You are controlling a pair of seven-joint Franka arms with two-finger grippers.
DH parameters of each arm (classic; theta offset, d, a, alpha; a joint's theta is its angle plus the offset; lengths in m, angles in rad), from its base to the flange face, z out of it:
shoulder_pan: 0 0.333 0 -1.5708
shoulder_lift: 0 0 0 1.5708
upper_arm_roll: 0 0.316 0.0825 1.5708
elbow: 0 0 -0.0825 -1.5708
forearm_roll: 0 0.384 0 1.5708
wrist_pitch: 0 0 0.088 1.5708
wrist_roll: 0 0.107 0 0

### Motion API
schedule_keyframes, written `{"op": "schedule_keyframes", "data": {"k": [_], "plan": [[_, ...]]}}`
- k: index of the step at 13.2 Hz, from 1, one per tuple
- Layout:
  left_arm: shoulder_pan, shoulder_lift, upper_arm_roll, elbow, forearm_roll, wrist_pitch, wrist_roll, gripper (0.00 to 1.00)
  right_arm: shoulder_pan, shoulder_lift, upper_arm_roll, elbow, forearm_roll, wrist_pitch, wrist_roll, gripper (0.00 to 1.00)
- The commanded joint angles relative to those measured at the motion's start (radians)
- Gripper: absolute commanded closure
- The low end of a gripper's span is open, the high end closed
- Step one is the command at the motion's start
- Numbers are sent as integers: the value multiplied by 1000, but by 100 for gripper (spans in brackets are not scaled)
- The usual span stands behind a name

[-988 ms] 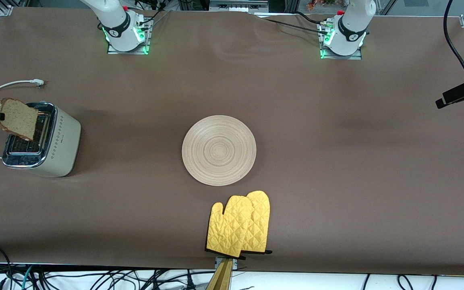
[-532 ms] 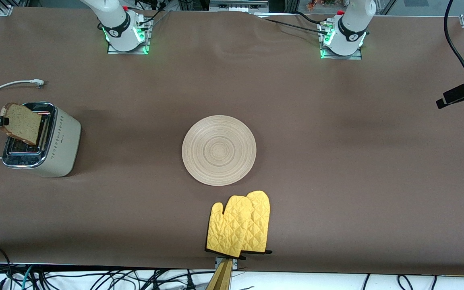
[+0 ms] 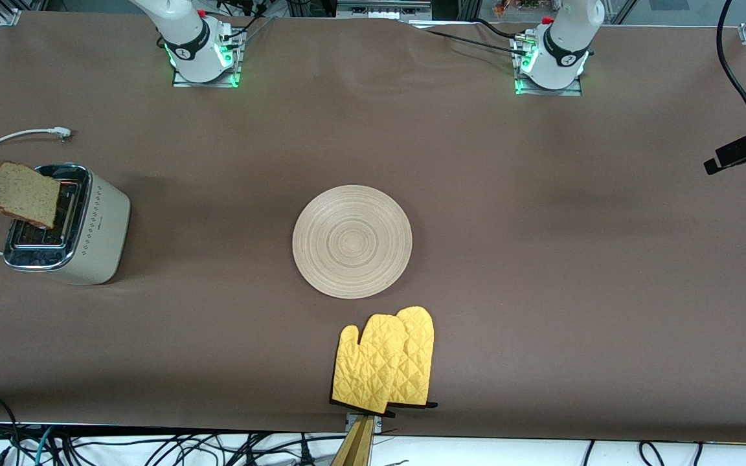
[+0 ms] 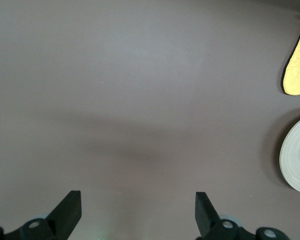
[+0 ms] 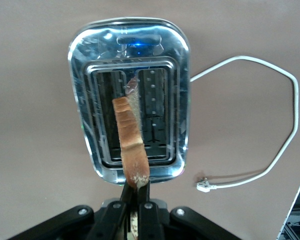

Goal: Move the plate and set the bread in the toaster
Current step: 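Lower the bread slice into the toaster slot with the right gripper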

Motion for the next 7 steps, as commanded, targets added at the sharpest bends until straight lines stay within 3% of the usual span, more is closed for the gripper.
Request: {"op": "schedule_keyframes", "data": {"k": [1, 7], "plan": [[3, 5, 1, 20, -7, -8, 23, 0, -37, -2, 2, 19, 9, -5, -53, 100], [3, 5, 3, 20, -7, -8, 23, 0, -49, 5, 4, 19, 9, 11, -68, 100]]}}
